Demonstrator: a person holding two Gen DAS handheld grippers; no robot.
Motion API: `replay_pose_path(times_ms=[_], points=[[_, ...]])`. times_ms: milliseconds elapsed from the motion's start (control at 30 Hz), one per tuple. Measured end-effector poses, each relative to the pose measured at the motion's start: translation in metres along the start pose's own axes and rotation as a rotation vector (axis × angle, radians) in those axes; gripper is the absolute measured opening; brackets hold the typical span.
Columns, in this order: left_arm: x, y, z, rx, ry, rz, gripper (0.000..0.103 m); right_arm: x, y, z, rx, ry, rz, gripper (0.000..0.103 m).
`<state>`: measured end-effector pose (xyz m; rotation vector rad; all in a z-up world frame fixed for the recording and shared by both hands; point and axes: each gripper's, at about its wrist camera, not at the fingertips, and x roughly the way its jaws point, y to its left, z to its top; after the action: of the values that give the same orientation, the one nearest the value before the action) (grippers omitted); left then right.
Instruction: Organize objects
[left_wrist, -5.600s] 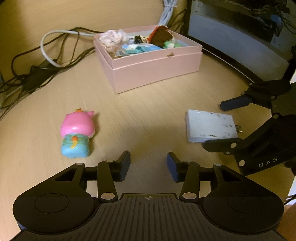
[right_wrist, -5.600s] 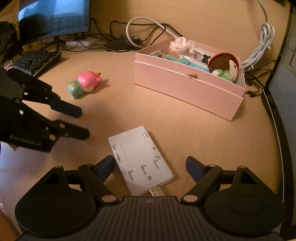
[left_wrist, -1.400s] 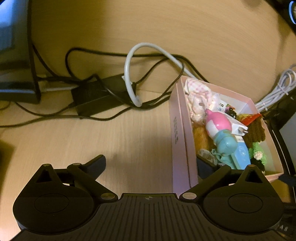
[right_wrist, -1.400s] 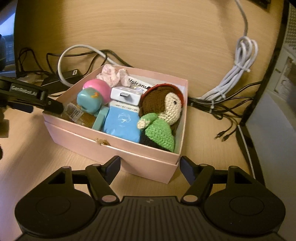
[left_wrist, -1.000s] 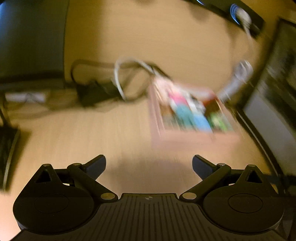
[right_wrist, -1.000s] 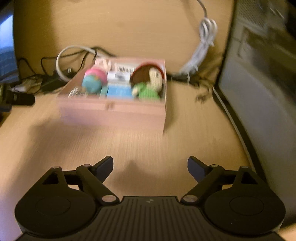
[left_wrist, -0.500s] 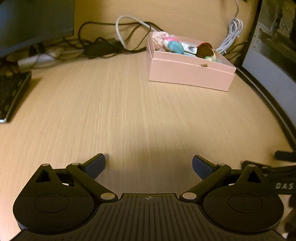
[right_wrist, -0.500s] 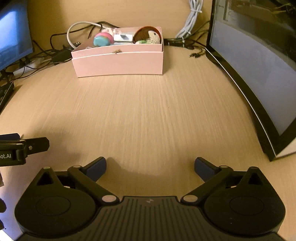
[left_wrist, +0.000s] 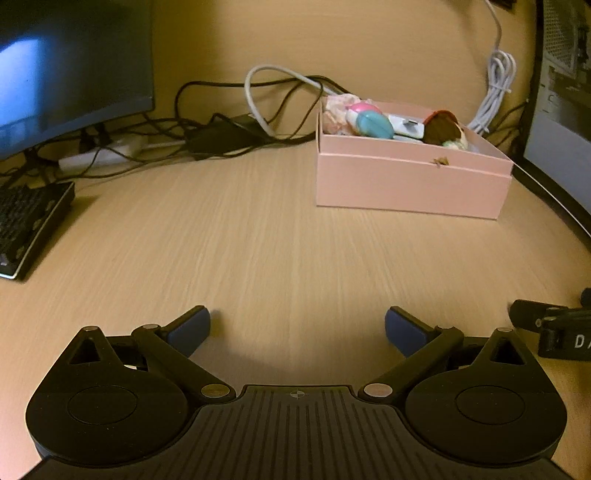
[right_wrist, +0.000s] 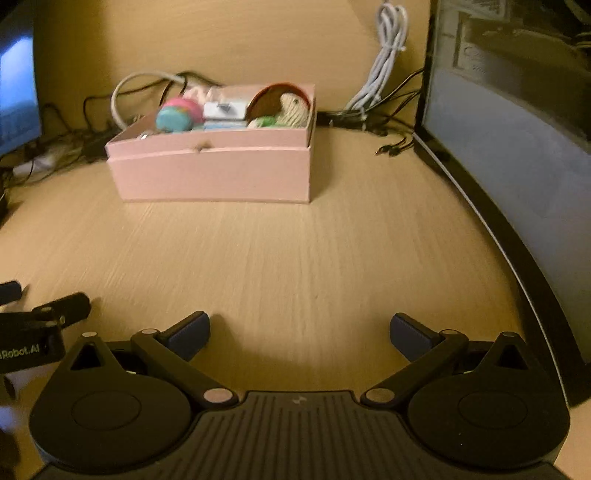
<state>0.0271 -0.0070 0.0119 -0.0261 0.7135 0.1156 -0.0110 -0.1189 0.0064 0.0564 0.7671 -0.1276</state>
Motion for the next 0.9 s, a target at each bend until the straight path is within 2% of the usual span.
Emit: replay_pose_path(times_ms=[100, 200, 900], points=[[0.0053, -0.0055, 0.0050, 0.021, -0.001, -0.022, 0.103, 0.0028, 0.0044, -0.0046, -0.008, -0.057, 0.005, 0.103], [0.0066, -0.0090, 0.0057, 0.029, -0.004, -0.032, 0.103, 0.0053, 0.0082, -0.0036, -0.017, -0.069, 0.016, 0.103], [0.0063, -0.0071, 0.0050, 0.024, -0.012, -0.035, 0.103, 0.0094, 0.0069, -0.0002, -0.025, -0.072, 0.031, 0.103]])
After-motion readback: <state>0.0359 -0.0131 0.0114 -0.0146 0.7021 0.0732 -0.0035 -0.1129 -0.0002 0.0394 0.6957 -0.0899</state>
